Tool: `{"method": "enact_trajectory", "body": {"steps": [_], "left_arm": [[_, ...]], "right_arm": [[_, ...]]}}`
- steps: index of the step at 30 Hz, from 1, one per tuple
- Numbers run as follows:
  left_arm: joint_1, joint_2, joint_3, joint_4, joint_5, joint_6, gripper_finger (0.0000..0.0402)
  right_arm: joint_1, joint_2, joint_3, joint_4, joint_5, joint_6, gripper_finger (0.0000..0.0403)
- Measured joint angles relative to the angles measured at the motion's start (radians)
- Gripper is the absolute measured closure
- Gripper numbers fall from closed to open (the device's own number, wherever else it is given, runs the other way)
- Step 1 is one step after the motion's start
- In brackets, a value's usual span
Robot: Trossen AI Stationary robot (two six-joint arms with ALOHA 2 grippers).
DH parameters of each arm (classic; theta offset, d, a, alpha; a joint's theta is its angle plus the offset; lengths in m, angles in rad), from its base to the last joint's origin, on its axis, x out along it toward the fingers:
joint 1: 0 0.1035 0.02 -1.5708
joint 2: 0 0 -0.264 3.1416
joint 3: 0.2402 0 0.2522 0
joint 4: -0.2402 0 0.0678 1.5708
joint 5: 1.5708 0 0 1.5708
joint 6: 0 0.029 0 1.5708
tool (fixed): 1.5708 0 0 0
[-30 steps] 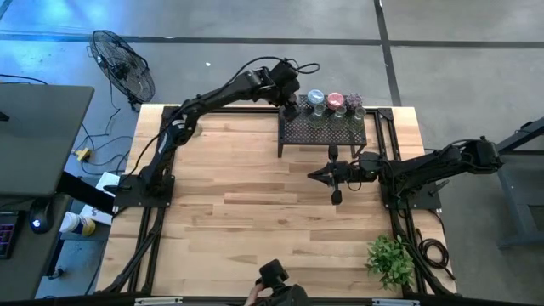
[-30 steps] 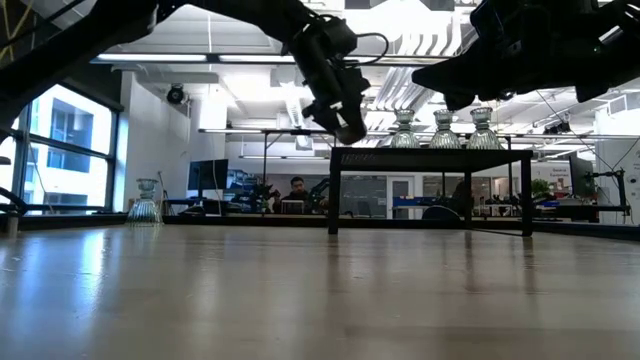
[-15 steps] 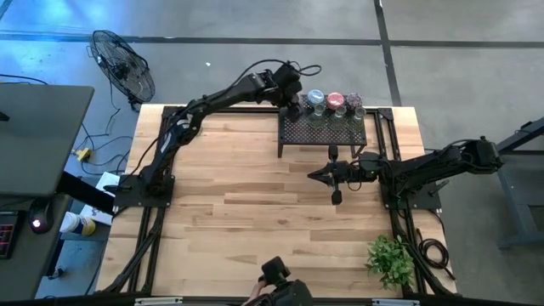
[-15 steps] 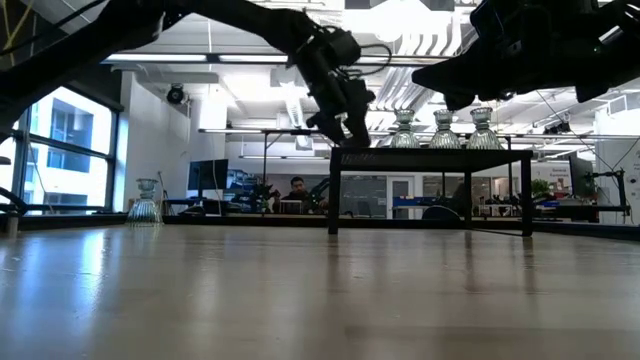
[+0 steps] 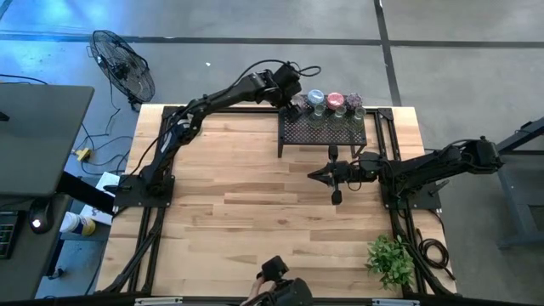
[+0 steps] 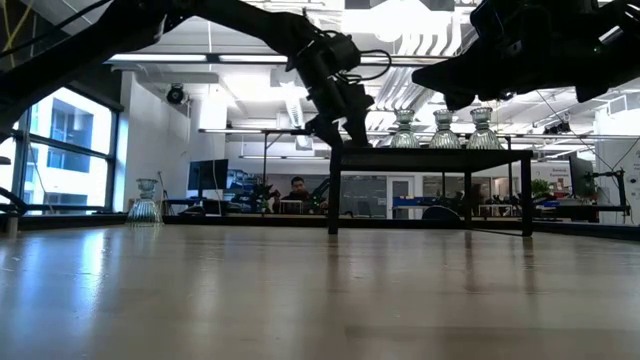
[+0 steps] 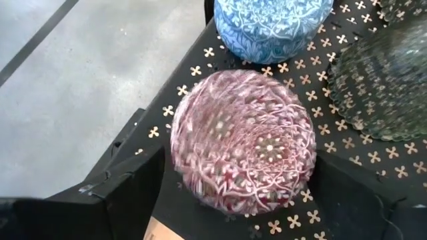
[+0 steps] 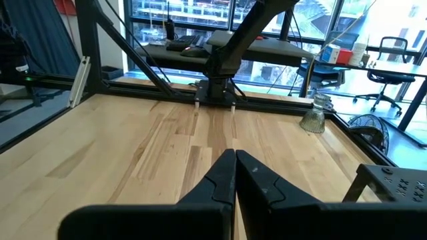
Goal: Pick & Place candle stick holders
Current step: Put the red scented candle on the shelf, then put the green glass candle holder on the shelf aligned with the other green glass candle holders
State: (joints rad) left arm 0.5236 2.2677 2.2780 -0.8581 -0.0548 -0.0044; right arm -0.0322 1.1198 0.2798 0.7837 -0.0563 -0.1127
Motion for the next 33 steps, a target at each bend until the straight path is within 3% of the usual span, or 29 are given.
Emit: {"method": "enact_trajectory", "body": {"steps": [22,27,33], "left_arm": [[0.0,-0.016,0.0,-0.022,-0.043,0.073,0.0056],[-0.01,-0.1,0.002,-0.07,-0.077,0.129,0.0113],[-0.052,-0.193,-0.044,-0.159,-0.12,0.132,0.0246]], "right_arm": [[0.0,0.0,0.0,0.0,0.0,0.0,0.0402],[0.0,0.0,0.0,0.0,0.0,0.0,0.0402],[0.0,0.0,0.0,0.0,-0.005,0.0,0.0401]]}}
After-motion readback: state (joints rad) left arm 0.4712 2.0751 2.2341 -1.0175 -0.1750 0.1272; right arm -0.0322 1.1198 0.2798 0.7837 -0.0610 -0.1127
